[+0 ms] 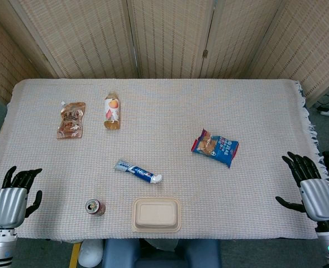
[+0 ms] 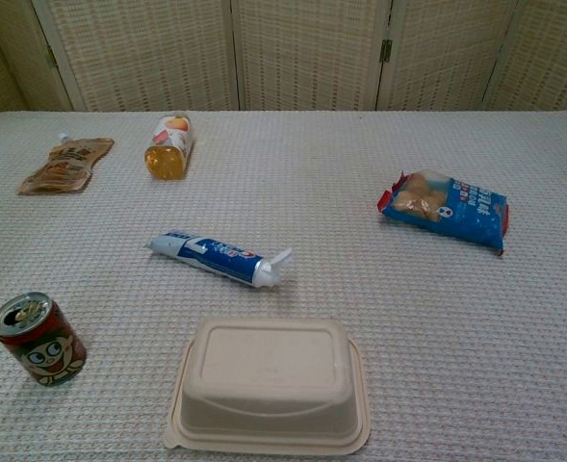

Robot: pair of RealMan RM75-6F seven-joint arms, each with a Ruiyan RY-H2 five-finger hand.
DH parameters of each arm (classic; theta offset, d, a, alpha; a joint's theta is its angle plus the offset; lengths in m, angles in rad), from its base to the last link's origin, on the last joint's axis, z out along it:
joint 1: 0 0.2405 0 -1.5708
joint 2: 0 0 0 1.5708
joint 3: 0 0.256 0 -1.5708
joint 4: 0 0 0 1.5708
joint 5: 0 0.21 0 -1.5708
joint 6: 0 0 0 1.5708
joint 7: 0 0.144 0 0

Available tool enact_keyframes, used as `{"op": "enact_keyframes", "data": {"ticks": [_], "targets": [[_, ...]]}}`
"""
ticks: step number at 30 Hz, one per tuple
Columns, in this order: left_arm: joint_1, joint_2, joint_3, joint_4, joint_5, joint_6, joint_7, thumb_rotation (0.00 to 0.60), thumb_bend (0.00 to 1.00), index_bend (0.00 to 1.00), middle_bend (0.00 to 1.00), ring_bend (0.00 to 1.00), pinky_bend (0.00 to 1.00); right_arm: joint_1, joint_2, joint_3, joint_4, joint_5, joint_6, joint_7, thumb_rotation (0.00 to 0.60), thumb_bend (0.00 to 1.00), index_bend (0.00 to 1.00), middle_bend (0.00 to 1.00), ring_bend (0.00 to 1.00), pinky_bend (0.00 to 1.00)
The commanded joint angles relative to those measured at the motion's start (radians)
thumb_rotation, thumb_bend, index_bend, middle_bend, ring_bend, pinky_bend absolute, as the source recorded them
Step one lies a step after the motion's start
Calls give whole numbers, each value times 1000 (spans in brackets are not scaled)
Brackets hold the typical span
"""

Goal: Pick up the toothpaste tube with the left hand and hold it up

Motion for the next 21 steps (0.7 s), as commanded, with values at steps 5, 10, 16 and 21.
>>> {"op": "enact_keyframes", "data": {"ticks": [5,10,16,21], "targets": [[6,-3,-4,8,12,-10,-10,600,534,244,295,245,111,-4,-1,1,-6,-9,0,-7,600,175,65,57,0,0],[5,-1,-9,11,24,-17,-13,600,534,244,295,245,111,-12,2,1,-12,-14,7,-11,600,175,59,57,0,0],[-1,2,-19,6,38,-31,-10,600,534,243,295,245,110,-20,5,1,-15,-23,15,-7,600,175,59,57,1,0],[-38,9,-32,2,71,-71,1,600,533,249,295,245,110,-18,24,0,-30,-27,5,-12,600,175,59,57,0,0]]}}
